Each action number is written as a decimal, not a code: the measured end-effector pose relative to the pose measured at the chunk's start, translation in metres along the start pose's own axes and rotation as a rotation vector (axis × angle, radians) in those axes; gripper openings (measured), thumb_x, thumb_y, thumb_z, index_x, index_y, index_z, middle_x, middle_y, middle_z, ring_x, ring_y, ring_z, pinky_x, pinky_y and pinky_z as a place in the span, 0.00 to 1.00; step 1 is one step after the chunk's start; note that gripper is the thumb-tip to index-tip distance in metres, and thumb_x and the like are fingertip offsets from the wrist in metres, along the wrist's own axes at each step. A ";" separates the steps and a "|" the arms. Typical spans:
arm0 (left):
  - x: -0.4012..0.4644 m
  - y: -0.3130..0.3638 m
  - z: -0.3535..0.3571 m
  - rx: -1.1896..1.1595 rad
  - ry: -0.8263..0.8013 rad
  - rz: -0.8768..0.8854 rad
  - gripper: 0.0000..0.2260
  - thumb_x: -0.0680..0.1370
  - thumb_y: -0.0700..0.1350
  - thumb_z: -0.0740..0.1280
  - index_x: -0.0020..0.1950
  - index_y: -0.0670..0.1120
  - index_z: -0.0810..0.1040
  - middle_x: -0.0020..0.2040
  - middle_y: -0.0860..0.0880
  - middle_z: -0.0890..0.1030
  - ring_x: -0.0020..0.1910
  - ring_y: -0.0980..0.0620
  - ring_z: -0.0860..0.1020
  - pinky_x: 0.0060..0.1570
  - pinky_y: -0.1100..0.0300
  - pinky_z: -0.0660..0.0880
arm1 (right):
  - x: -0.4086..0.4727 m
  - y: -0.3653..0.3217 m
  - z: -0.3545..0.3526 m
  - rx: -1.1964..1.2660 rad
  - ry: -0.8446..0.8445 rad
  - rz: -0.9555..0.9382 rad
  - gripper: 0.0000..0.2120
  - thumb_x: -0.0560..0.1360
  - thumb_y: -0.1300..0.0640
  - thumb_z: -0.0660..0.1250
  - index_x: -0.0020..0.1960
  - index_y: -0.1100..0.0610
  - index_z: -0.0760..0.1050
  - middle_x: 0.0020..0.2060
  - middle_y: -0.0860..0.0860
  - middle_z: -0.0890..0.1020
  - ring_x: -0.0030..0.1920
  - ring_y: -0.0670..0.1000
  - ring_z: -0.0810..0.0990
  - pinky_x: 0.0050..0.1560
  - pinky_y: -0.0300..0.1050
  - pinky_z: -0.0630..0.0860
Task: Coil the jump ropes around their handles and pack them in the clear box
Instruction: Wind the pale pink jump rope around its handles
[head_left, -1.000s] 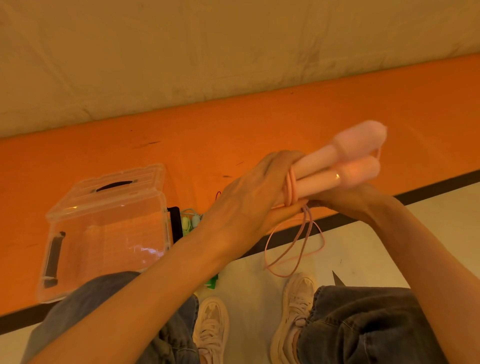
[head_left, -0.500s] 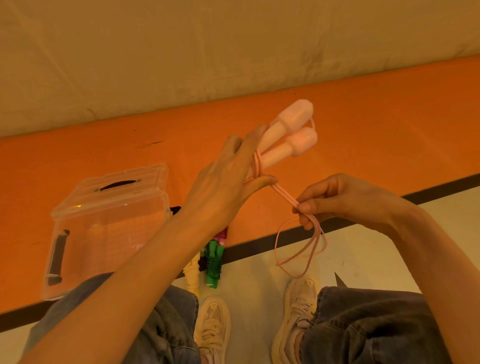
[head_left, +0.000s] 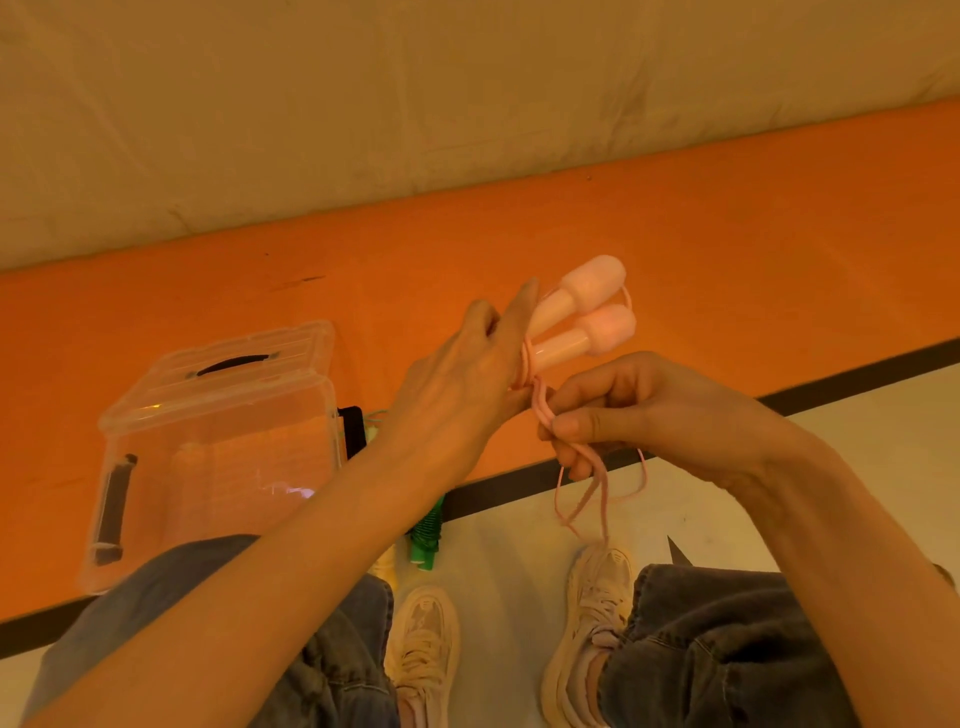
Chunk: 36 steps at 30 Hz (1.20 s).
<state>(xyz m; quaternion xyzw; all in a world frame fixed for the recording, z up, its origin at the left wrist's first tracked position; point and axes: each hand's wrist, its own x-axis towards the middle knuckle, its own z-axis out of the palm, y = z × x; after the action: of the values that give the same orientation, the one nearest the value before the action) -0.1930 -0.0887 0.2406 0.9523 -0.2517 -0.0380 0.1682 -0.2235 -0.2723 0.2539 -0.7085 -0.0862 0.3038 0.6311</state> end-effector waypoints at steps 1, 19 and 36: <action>-0.001 0.000 0.000 0.000 0.008 -0.009 0.37 0.78 0.52 0.65 0.79 0.53 0.44 0.57 0.48 0.64 0.44 0.51 0.69 0.39 0.52 0.71 | 0.001 -0.001 0.001 0.004 0.005 -0.003 0.07 0.71 0.58 0.67 0.46 0.61 0.81 0.36 0.54 0.82 0.36 0.51 0.81 0.41 0.41 0.78; 0.003 -0.017 0.000 0.322 -0.071 0.062 0.34 0.79 0.62 0.57 0.79 0.54 0.43 0.65 0.53 0.69 0.56 0.50 0.76 0.53 0.50 0.70 | -0.017 -0.008 -0.012 -0.441 0.575 -0.391 0.08 0.69 0.53 0.72 0.46 0.55 0.80 0.32 0.44 0.81 0.29 0.46 0.74 0.30 0.34 0.71; -0.002 -0.005 0.010 0.232 -0.183 0.215 0.32 0.72 0.69 0.51 0.69 0.51 0.65 0.50 0.53 0.72 0.44 0.50 0.75 0.38 0.54 0.72 | 0.005 -0.006 -0.009 -0.513 0.711 -0.433 0.06 0.70 0.55 0.75 0.45 0.55 0.83 0.41 0.44 0.84 0.42 0.44 0.83 0.43 0.48 0.79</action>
<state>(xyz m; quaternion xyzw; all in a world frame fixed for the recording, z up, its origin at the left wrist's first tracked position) -0.1936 -0.0869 0.2296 0.9255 -0.3690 -0.0771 0.0367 -0.2131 -0.2762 0.2586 -0.8670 -0.0826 -0.1263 0.4750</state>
